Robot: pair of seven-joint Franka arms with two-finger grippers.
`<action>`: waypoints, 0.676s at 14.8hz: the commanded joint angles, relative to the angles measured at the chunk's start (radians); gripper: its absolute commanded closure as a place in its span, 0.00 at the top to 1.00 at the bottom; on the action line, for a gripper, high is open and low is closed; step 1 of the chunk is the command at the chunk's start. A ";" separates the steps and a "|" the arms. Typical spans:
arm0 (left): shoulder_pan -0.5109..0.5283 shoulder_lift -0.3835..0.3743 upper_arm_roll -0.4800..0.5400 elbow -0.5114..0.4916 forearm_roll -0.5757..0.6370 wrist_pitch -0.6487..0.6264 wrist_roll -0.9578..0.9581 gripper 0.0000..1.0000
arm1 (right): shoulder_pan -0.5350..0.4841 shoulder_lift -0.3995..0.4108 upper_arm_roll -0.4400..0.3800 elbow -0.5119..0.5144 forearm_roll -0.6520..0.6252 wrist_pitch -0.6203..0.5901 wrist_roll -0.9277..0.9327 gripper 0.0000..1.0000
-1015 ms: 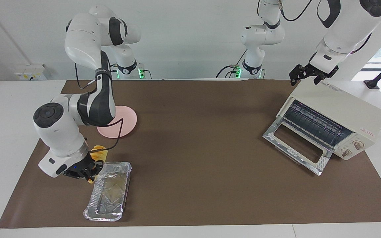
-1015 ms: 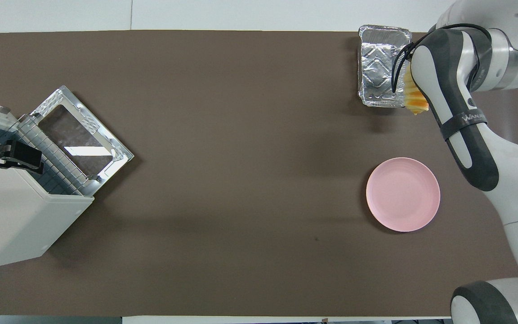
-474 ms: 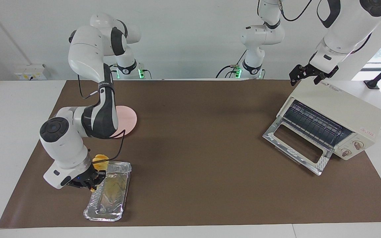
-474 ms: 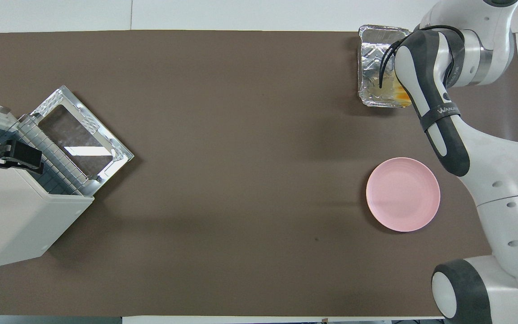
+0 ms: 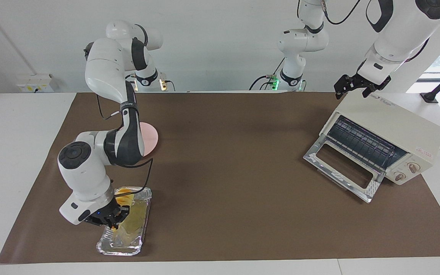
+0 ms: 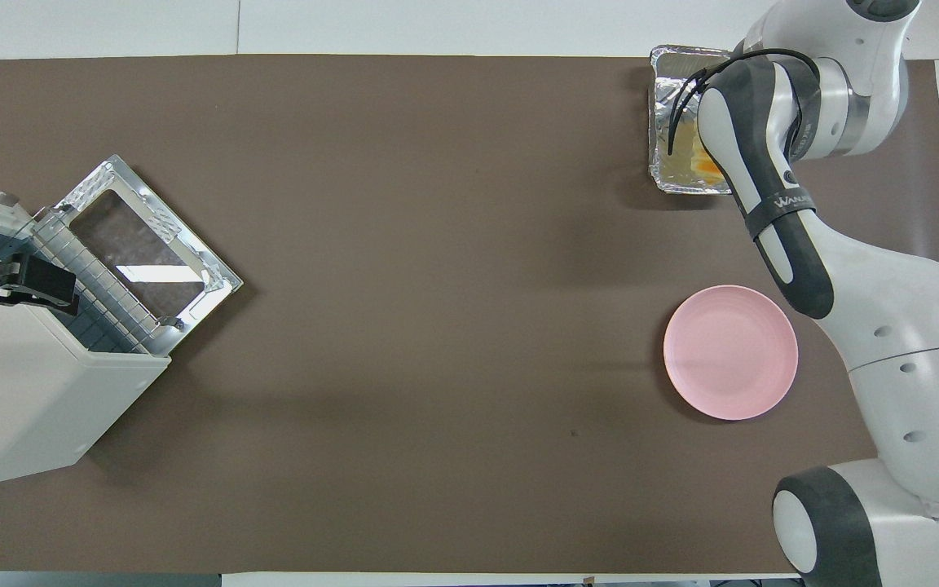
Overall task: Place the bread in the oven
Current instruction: 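Lower the bread into the foil tray and open the right gripper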
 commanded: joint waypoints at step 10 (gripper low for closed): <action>0.007 -0.029 0.000 -0.028 -0.013 -0.004 0.003 1.00 | -0.003 0.013 0.043 -0.006 0.012 0.096 0.033 0.00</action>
